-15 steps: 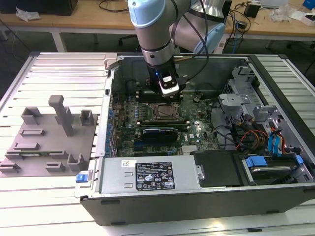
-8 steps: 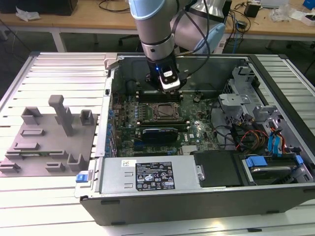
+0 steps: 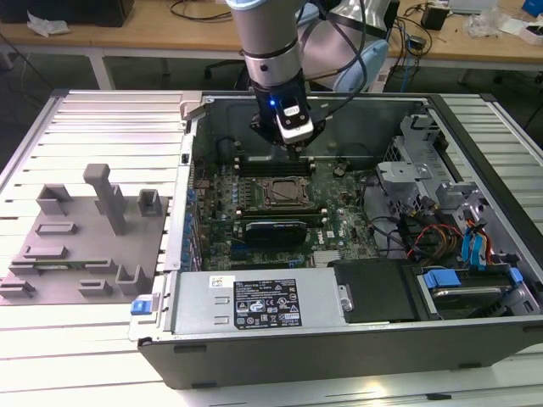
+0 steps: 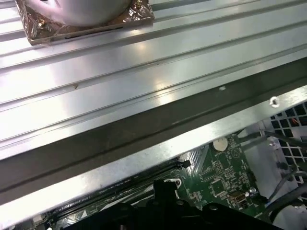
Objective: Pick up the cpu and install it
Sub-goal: 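Install the first cpu locking lever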
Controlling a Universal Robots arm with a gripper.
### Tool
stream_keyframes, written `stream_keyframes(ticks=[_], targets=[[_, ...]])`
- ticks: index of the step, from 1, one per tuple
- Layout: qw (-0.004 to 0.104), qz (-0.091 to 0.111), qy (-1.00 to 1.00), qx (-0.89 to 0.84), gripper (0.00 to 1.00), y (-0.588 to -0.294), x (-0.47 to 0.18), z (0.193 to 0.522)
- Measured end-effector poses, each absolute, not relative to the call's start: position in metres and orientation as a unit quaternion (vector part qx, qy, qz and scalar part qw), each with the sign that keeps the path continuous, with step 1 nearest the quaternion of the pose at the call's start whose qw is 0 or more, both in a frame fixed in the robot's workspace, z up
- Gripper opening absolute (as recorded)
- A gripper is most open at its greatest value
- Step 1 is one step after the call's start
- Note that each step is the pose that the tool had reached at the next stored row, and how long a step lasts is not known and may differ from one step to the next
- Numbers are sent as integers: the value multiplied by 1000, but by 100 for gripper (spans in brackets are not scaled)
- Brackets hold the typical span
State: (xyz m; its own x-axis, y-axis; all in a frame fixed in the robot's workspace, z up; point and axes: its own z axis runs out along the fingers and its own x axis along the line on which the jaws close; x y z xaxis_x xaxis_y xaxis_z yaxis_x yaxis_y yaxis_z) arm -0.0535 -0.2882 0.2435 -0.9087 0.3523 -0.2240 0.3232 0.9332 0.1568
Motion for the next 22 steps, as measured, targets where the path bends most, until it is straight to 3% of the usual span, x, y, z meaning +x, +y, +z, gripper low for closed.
stream_keyframes(ticks=[4,6,10,12,13,22], targets=[[125,58,975,173,11,-288,-54,244],[115,56,976,174,11,-288,-53,243],[72,47,981,176,11,-288,-50,243],[28,37,983,178,11,-288,-46,243],[19,35,983,178,11,-288,-45,243],[18,24,992,121,11,-288,-44,243]])
